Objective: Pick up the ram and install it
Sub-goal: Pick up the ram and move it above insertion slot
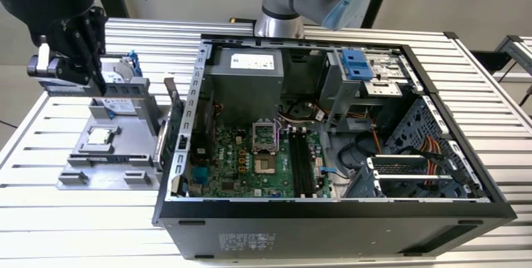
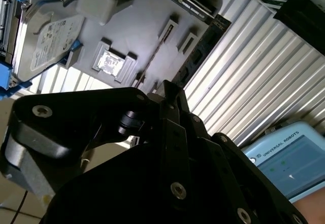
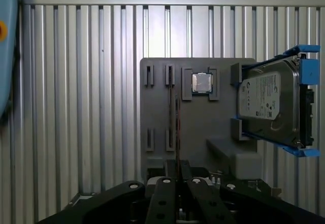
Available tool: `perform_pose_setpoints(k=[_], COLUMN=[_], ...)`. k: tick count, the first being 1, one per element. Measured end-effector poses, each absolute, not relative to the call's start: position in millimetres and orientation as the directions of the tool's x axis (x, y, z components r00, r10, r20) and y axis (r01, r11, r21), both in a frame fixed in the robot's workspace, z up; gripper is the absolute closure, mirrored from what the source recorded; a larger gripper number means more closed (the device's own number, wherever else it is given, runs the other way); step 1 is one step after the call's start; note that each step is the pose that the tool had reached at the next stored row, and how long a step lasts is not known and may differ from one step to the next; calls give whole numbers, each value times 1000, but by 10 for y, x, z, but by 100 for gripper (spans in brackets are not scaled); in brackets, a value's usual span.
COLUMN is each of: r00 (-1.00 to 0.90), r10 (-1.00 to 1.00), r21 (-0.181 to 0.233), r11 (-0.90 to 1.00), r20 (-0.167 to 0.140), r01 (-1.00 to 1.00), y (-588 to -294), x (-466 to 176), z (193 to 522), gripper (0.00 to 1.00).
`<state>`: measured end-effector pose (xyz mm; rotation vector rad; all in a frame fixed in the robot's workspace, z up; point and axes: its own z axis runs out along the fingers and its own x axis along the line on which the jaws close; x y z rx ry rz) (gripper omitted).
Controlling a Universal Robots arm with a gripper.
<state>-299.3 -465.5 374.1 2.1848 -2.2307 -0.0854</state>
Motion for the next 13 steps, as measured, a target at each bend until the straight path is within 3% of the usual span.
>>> perform_pose_setpoints(k=[13], r00=[-21], r10=[-999], r21=[52], r11=[20], r20=[-25], r01=[-998], y=[-4654], x=[-2924], z=[3742], gripper=[100])
